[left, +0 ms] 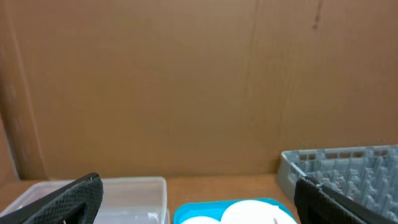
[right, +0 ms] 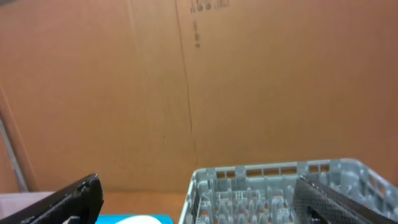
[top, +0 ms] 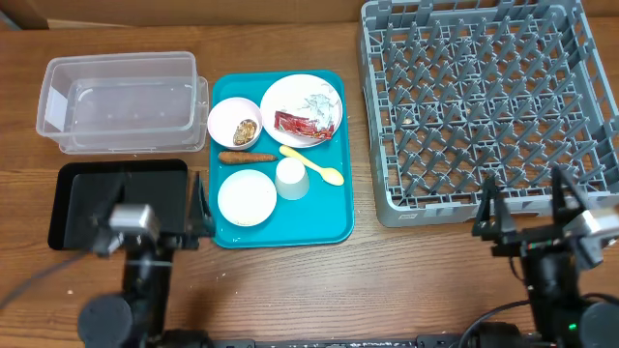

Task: Sort waste into correct bins and load items into the dishwasher
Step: 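Reach the left gripper to the pink plate and grasp tissue and wrapper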

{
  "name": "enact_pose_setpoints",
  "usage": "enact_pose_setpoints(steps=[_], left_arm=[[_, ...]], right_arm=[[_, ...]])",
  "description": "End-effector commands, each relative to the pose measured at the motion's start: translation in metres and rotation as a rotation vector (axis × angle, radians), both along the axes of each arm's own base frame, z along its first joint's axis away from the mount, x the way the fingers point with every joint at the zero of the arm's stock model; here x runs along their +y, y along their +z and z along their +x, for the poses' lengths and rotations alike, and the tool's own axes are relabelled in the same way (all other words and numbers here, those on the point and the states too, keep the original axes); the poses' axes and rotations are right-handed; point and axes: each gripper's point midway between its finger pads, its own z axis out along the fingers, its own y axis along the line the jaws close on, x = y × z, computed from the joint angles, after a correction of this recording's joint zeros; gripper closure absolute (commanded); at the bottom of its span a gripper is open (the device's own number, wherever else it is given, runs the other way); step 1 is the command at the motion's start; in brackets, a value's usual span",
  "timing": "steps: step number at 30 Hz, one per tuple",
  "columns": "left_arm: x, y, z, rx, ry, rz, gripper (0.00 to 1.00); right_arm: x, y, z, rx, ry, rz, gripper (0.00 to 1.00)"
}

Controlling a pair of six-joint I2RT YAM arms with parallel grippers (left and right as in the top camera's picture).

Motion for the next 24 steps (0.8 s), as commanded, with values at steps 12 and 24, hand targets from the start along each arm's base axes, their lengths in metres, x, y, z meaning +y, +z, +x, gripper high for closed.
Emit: enact_pose_setpoints(steps=[12, 24], left_arm=[[-0.051, 0.049, 0.141, 0.523, -0.173, 0.019, 0.0], [-0.146, -0.067, 0.276, 0.898, -0.332, 0.08, 0.0]], right_arm=[[-0.006, 0.034, 0.07, 0.418, -0.004, 0.006, 0.0], [-0.009, -0.041, 0.1, 0.783, 0.001, 0.039, 0.0]])
